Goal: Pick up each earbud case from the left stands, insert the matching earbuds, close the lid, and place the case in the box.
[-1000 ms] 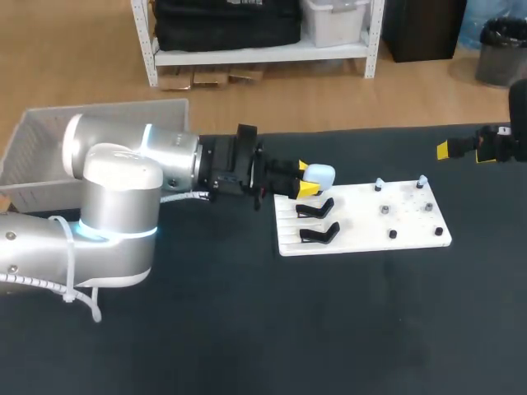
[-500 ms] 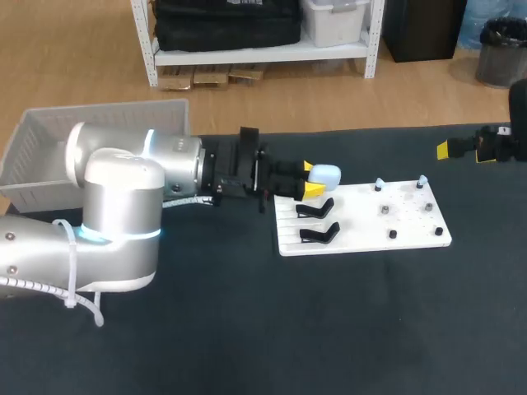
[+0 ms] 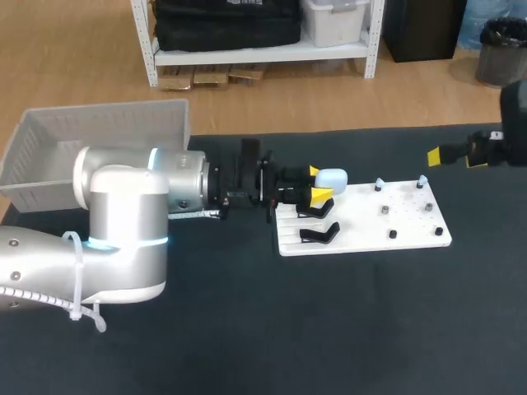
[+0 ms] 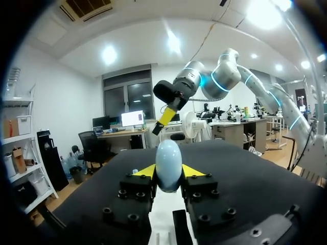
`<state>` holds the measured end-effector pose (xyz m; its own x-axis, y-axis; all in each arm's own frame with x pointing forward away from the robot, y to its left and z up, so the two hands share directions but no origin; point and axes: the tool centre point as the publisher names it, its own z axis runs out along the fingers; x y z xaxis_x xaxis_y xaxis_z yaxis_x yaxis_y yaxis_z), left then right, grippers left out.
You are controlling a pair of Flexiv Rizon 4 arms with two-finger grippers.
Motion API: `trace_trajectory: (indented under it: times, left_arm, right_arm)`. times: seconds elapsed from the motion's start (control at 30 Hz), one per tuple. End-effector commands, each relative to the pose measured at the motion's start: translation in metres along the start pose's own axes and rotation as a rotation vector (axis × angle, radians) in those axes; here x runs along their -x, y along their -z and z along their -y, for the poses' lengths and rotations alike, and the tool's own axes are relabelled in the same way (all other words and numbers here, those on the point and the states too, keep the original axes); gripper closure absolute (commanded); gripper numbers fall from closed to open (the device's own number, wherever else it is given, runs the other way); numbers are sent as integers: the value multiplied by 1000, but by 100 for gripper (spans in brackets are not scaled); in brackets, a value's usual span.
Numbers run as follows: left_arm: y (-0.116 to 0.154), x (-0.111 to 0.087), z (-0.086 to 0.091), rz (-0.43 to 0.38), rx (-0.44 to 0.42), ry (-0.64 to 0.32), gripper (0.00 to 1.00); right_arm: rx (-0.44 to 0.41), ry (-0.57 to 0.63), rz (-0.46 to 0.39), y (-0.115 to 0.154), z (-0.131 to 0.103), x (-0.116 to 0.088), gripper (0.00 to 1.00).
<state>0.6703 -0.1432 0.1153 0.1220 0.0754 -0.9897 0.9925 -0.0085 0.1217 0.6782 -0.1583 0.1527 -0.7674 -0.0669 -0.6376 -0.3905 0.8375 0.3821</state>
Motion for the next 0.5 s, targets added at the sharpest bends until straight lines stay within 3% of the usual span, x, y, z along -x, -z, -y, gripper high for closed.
trace_trajectory:
  times: [0.03, 0.2, 0.5]
  left_arm:
    - [-2, -2, 3, 11, 15, -8, 100]
    - [-3, -4, 5, 21, 11, -8, 100]
    - [-4, -5, 7, 38, -10, 6, 100]
  right_arm:
    - [58, 46, -24, 13, -23, -9, 0]
    - [77, 118, -73, 11, -54, -20, 0]
    - [77, 195, -120, -1, -82, -32, 0]
